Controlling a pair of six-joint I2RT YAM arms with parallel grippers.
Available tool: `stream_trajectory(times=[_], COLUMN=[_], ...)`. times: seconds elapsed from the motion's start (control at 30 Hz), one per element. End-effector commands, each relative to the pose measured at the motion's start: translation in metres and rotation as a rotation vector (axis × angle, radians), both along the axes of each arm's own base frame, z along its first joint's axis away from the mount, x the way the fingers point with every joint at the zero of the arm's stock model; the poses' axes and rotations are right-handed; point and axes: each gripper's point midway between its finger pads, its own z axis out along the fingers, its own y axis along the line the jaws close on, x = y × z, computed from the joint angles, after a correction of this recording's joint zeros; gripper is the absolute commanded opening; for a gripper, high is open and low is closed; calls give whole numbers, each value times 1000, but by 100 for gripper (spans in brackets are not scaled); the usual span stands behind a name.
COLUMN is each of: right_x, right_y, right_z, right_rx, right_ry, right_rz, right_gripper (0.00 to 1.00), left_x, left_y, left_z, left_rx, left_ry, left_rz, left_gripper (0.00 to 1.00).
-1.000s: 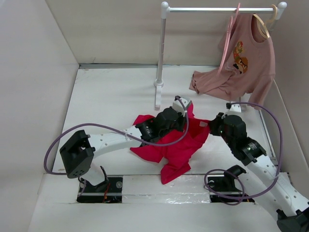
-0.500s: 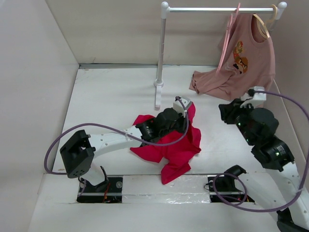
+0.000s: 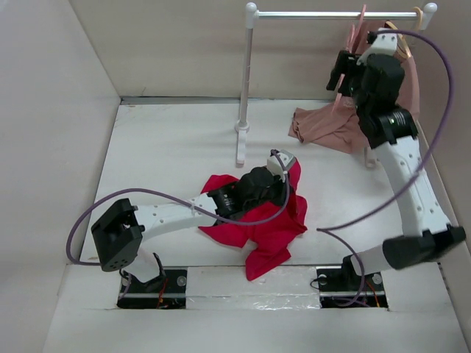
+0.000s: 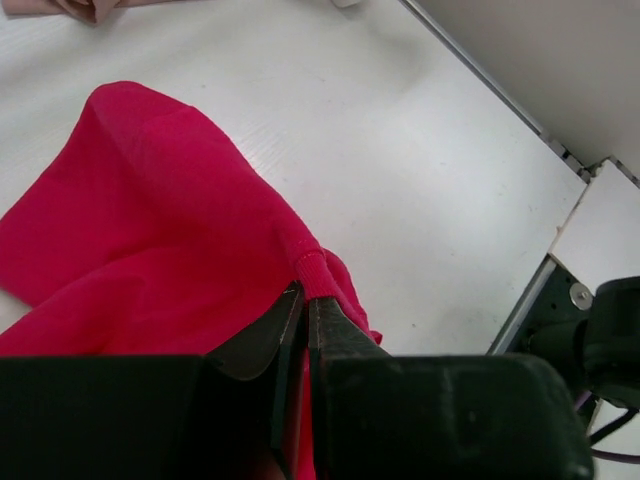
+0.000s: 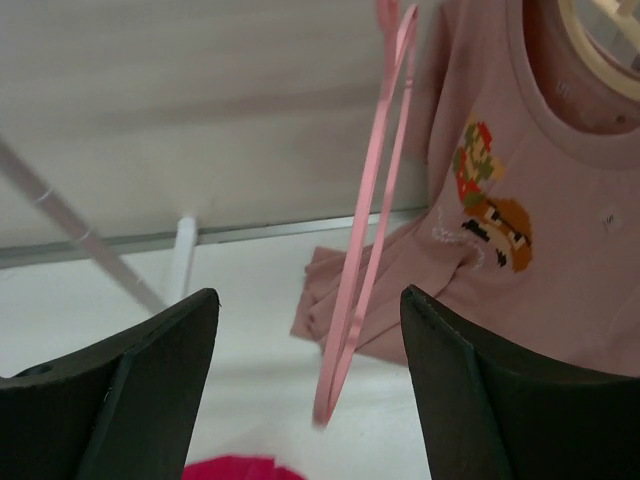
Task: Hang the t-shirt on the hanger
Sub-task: Pick up the hanger from the clothesline.
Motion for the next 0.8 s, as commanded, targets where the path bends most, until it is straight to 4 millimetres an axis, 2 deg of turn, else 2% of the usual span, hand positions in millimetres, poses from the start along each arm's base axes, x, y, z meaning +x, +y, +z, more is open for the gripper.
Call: stream_trajectory(times=[0.0, 0.03, 0.07, 0.1, 0.13, 0.2, 0.27, 0.3, 0.33, 0.37, 0.47, 0.6, 0.67, 0.73, 0.77], right_x=[31, 53, 59, 66, 81, 88, 95, 96, 97, 97, 96, 100, 101, 99, 98], right_y=[-17, -19, -30, -30, -31, -40, -43, -48, -48, -47, -58, -61, -61, -64, -64], right_z=[22, 4, 13, 8, -6, -5, -10, -8, -9, -9, -12, -24, -31, -27, -25], right_rx=[-27, -40, -36, -40, -44, -44, -49, -47, -43, -42, -43, -39, -42, -34, -33], right_ry=[-23, 25, 11, 28, 61, 67, 75, 64, 64, 61, 69, 107, 119, 104, 99], right_rz=[-20, -31, -54, -37, -35, -56, -74, -85, -84, -84, -102, -84, -84, -80, -77], right_gripper=[79, 79, 79, 79, 77, 75, 63, 56, 45, 42, 42, 44, 31, 23, 23], left_x=[-11, -15, -15, -18, -23, -24, -28, -28, -27, -27, -25, -25, -25, -25, -25], left_y=[-3, -4, -3, -3, -4, -5, -9, -9, -9, -8, -6, -4, -5, -5, -5], left_z=[46, 48, 50, 49, 50, 48, 44, 44, 43, 46, 49, 50, 48, 49, 49], left_rx=[-126, -128, -126, -121, -126, -127, -114, -110, -109, -115, -113, -127, -119, -124, -125], left_ry=[-58, -58, -66, -69, -76, -72, -63, -64, -66, -73, -86, -92, -88, -90, -89], left_rz=[-33, -42, -41, -42, -49, -57, -69, -70, -68, -65, -53, -49, -51, -51, -50], left_gripper=[0, 0, 0, 0, 0, 0, 0, 0, 0, 0, 0, 0, 0, 0, 0])
